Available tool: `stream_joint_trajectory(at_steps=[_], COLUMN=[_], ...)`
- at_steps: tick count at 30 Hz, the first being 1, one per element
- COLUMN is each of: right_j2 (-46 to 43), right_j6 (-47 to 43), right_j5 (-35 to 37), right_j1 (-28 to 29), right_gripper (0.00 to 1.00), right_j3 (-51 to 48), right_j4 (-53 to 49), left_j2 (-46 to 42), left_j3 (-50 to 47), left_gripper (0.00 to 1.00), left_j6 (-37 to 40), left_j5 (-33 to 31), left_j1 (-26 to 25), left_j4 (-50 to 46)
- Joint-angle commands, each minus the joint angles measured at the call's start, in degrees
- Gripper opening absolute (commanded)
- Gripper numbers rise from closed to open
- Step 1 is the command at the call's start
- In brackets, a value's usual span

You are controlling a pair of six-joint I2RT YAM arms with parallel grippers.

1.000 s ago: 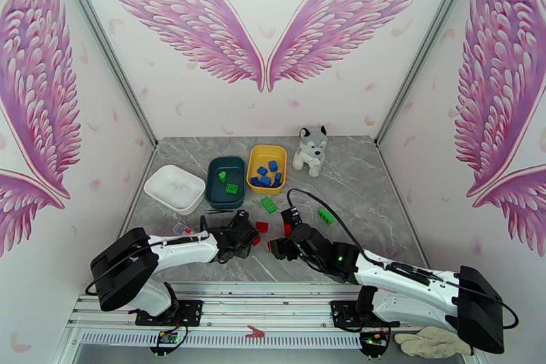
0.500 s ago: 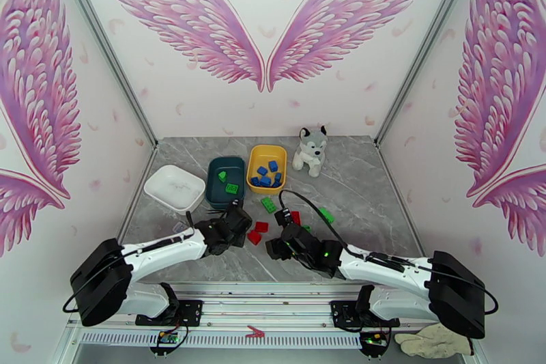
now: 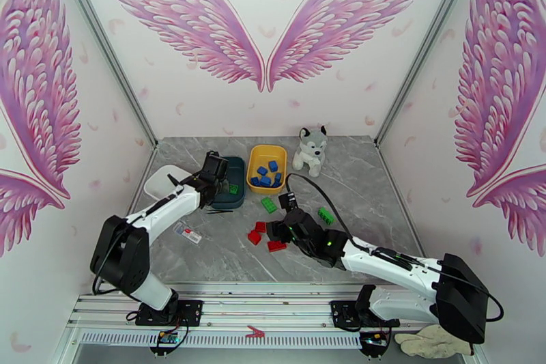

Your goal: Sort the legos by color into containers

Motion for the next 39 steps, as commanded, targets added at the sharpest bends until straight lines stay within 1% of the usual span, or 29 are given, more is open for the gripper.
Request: stream_joint_trajectory(at_steps=[1, 4, 5, 7, 10, 17, 21, 23, 26, 32, 39], right_j2=[-0.45, 1.47, 2.42, 4.41, 9.05, 25.09, 32.92, 35.27, 37.22, 41.38, 45.82], right_j6=[-0.8, -1.52, -1.92, -2.63, -4.03, -7.37, -8.27, -8.43, -8.71, -8.93, -9.02], right_j5=[1.18, 0.9, 0.97, 1.34, 1.4, 2.68, 3.82, 4.18, 3.97, 0.88, -0.8], right_j1=[-1.95, -2.9, -2.94, -3.03, -3.13, -3.41, -3.92, -4.33, -5.06, -7.46, -9.28], right_gripper=[0.78, 0.78, 0.78, 0.78, 0.78, 0.71, 0.68, 0.68, 0.69, 0.69, 0.66], right_j3=[1.96, 3.15, 3.7, 4.69, 7.11, 17.25, 23.26, 25.05, 26.44, 29.05, 31.45], right_j4=[-2.28, -3.06, -3.2, -3.07, -2.91, -3.96, -5.72, -5.97, -5.81, -5.65, -5.2], left_j2=[2.54, 2.08, 1.03, -1.8, -8.14, -26.5, -33.08, -35.05, -37.06, -39.64, -41.9], left_j3=[3.46, 3.22, 2.63, 0.74, -3.94, -23.73, -33.24, -36.52, -39.43, -44.25, -45.93], left_gripper=[0.45, 0.7, 0.75, 0.8, 0.82, 0.91, 0.97, 0.99, 0.99, 0.99, 0.99], left_j6=[1.4, 1.51, 1.39, 1.33, 0.65, -3.87, -7.21, -8.49, -9.29, -11.36, -11.98], left_j5=[2.38, 2.7, 2.83, 2.99, 3.82, 5.8, 5.84, 5.47, 5.34, 5.7, 4.41], left_j1=[0.62, 0.66, 0.45, 0.17, -0.81, -4.87, -6.33, -6.61, -6.83, -7.95, -8.59], left_j4=[0.53, 1.05, 1.43, 2.47, 5.0, 15.77, 20.06, 21.16, 21.64, 23.67, 22.01])
